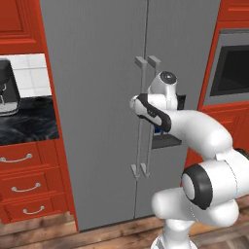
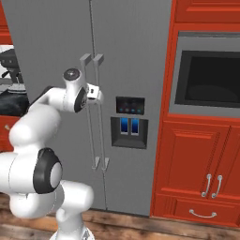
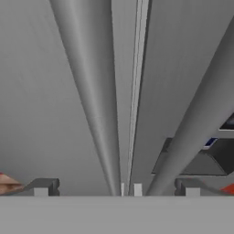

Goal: Retrieve the fish from the fridge and place it on the saucepan with marinade on the stove.

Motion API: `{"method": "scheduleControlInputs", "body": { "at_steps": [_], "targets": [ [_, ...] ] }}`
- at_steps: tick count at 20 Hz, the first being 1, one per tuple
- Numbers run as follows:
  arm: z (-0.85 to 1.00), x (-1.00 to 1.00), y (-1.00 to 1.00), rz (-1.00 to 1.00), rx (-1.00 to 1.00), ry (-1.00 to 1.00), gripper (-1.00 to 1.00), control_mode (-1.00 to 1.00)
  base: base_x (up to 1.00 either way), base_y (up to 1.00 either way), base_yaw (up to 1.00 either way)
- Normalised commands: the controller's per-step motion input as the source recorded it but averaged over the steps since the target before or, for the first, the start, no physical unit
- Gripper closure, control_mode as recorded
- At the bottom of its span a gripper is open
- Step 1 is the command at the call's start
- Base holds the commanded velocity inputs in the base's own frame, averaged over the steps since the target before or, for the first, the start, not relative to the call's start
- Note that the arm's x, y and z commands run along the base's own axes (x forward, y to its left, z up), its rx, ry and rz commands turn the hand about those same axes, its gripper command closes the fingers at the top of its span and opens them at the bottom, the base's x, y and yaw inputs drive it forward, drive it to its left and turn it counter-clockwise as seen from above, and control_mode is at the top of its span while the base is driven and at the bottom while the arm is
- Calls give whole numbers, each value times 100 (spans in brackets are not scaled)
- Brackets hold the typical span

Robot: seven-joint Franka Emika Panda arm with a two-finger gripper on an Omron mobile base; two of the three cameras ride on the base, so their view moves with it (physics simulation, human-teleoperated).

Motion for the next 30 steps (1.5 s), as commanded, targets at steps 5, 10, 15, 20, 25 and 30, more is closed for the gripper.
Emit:
{"method": "scheduleControlInputs", "body": {
  "at_steps": [5, 10, 15, 20, 25, 30],
  "targets": [
    [-56, 0, 5, 8, -1, -26, -100, -100, 0, 0, 0],
    [-28, 0, 10, 2, -1, -8, -100, -100, 0, 0, 0],
    [-8, 3, 24, 0, -3, 0, -100, -100, 0, 0, 0],
    [-5, 18, 4, 0, 0, 0, -100, -100, 0, 0, 0],
    [0, 28, -12, 0, 2, -3, -100, -100, 0, 0, 0],
    [0, 19, -11, 0, 1, -8, -100, -100, 0, 0, 0]
  ]
}}
